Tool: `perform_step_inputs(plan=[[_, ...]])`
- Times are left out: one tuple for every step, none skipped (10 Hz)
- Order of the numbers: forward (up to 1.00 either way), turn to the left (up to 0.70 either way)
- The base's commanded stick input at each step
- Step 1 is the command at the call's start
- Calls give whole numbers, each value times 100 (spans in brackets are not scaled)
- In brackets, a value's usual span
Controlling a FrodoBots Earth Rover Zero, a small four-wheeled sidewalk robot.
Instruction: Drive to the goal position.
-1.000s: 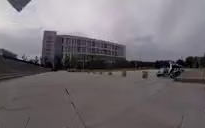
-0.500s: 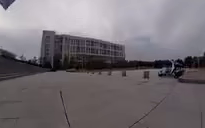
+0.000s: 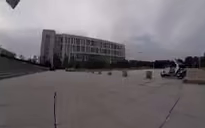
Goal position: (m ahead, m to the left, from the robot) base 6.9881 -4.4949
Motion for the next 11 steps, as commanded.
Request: perform_step_inputs(plan=[[70,0],[70,0],[70,-25],[70,-9],[70,0],[70,-7],[70,-17],[70,-28],[70,-29],[70,-29],[70,-28]])
